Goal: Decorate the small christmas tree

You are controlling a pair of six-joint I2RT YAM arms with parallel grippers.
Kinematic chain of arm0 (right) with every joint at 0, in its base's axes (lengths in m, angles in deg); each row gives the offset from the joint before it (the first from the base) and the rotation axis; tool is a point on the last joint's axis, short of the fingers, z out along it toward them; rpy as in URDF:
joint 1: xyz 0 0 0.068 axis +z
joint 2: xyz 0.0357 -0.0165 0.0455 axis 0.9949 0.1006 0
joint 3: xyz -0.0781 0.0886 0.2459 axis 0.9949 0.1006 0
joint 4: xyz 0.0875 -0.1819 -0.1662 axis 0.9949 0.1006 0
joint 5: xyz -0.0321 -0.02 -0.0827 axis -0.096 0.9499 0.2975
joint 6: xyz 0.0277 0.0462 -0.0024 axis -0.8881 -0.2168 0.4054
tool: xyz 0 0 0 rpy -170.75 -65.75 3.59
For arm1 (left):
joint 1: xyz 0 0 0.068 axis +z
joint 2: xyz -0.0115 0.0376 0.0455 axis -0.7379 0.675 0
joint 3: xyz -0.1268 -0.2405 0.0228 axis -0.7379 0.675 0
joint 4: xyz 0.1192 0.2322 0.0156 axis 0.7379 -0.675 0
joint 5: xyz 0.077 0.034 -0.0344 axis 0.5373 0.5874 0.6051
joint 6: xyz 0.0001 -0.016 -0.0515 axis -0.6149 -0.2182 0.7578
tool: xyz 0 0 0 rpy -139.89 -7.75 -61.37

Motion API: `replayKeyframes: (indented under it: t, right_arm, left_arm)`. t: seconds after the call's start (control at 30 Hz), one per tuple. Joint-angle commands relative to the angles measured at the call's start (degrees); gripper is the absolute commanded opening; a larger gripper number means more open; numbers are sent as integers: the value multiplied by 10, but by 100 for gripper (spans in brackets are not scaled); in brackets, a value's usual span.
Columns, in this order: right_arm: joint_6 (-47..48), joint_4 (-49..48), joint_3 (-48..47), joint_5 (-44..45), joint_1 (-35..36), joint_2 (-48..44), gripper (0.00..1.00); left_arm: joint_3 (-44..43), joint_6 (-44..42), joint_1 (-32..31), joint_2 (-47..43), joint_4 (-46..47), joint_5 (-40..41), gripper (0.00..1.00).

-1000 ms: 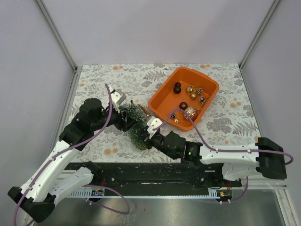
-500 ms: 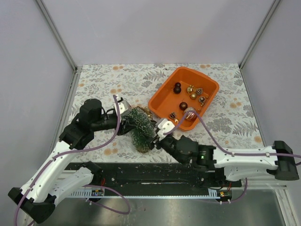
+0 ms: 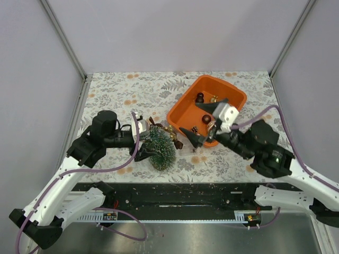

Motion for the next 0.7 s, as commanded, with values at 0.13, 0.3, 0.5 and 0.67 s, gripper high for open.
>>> replayKeyframes:
  t: [0.13,0.3,0.5,0.67]
  right_arm:
    - [32,301,-268,-544,-244,203,99]
    - [97,423,-379,-681,-259,304,99]
    - [139,436,-421,-749,-259,377,99]
    - [132,419,-446,-762,-252,423,100]
  left_arm:
    - [-22,-28,-2,-18,1,-20,82]
    - [-15,-23,-1,-21,12,-18,82]
    - [-6,-22,-1,-30,20,-7,82]
    - [15,0,0,-43,42,16,83]
